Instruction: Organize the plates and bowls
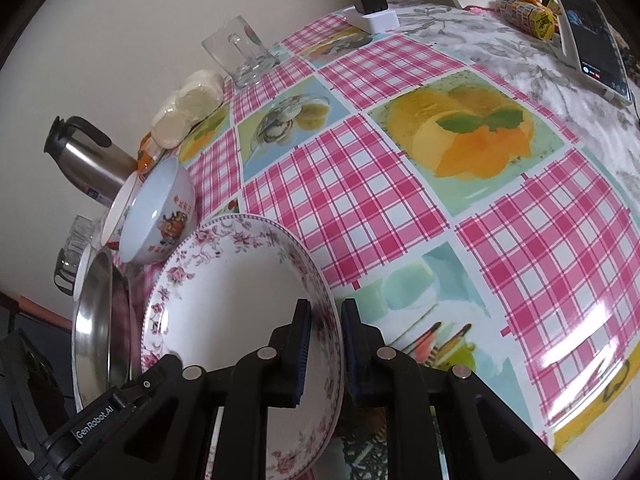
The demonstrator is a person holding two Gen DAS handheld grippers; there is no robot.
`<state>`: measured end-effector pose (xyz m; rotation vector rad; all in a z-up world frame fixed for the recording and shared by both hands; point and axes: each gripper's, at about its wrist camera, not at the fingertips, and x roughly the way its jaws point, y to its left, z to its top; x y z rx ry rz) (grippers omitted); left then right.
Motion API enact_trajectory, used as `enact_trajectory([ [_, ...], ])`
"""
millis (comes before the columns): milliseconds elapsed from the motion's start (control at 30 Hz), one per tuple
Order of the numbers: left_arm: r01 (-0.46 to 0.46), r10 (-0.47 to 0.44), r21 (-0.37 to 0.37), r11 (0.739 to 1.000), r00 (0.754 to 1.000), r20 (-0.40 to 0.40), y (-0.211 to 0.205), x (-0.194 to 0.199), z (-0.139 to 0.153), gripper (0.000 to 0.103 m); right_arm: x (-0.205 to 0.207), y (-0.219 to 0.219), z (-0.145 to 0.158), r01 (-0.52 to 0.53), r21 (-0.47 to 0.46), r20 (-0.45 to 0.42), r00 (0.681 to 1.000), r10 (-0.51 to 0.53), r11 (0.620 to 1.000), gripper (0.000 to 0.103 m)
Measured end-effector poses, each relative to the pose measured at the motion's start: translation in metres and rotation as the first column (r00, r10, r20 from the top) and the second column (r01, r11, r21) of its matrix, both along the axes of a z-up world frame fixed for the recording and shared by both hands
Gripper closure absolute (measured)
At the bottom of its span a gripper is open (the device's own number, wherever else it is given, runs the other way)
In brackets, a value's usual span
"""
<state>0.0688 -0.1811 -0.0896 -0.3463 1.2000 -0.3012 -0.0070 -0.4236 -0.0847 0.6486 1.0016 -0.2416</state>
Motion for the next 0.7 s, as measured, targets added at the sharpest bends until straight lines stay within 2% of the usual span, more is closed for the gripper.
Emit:
enact_trajectory([
  [333, 0.001, -0.001, -0.016, 1.0, 1.0, 0.003, 0.007, -0.002, 0.0, 0.088, 0.007, 0.003, 0.0, 0.003, -0.023, 0.015, 1.0, -0.003, 1.0, 0.087],
  [700, 0.024, -0.024, 0.016, 1.0, 1.0, 0.002, -0.003, -0.001, 0.002, 0.087, 0.002, -0.002, 0.011, -0.031, -0.018, 0.02, 0.999, 0.031, 0.999, 0.089],
])
